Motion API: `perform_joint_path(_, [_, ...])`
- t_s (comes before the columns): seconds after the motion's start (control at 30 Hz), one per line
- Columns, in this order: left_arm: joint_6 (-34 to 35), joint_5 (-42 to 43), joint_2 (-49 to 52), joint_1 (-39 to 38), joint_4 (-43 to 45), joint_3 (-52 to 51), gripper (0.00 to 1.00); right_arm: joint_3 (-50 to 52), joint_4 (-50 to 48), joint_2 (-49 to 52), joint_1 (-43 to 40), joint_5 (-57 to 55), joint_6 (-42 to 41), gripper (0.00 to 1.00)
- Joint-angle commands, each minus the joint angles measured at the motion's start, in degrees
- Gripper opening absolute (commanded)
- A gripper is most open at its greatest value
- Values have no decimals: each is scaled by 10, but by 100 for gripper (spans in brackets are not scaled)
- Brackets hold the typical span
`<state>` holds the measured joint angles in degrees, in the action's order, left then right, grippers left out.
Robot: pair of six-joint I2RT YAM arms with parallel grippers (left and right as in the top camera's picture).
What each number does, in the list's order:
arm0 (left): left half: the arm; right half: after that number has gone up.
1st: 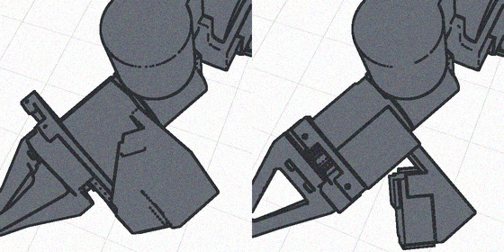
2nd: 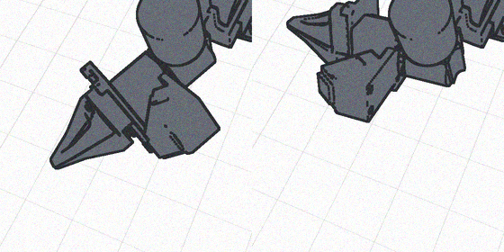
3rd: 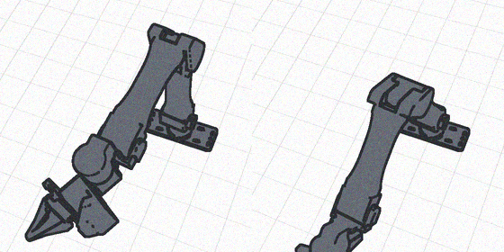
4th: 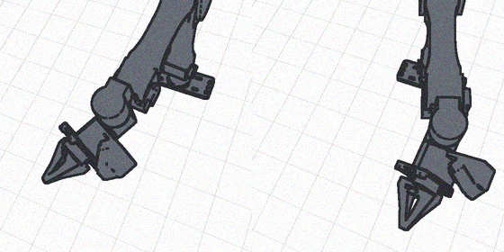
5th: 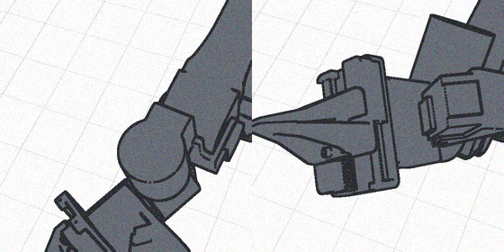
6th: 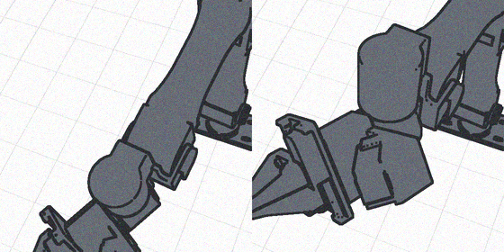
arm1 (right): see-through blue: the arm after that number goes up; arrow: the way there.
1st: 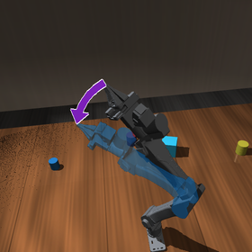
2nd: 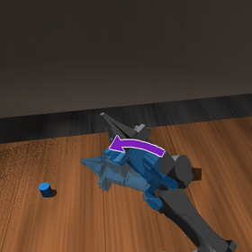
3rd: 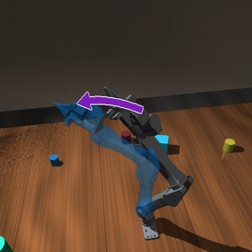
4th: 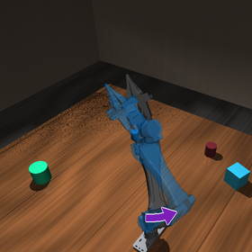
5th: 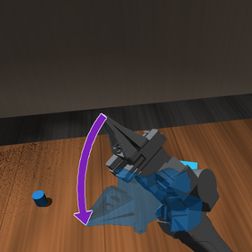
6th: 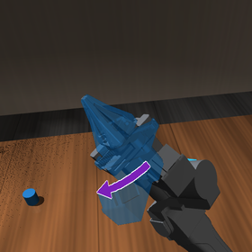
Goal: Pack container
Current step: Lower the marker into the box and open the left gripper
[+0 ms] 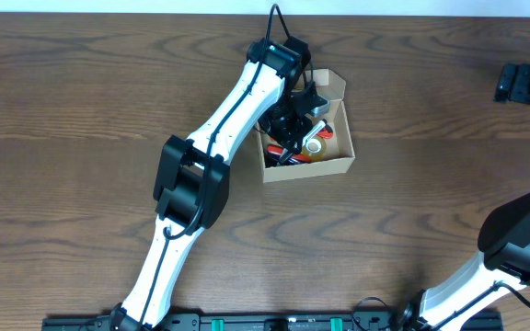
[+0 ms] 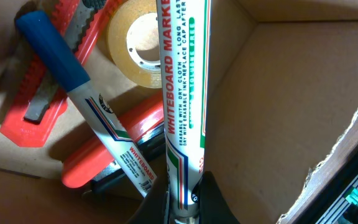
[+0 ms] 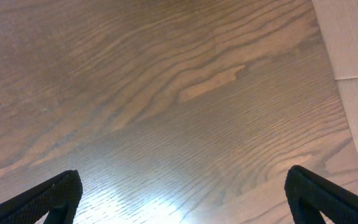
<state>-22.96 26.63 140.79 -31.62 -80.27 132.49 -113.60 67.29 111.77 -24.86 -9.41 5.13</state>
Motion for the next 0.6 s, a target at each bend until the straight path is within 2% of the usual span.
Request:
perform_joint_path(0.0, [-11,2,14,2,2,4,6,2,0,5,-2,0,-8,99])
perform_joint_path(0.3, [-11,2,14,2,8,-2,7,2,0,5,-2,0,-8,99])
perform_joint_path(0.37, [-11,2,14,2,8,-2,14,2,0,5,-2,0,-8,99])
perform_joint_path(0.4, [-11,2,14,2,8,-2,23,2,0,5,-2,0,-8,99])
perform_joint_path(0.57, [-11,2,14,2,8,-2,26,2,0,5,-2,0,-8,99])
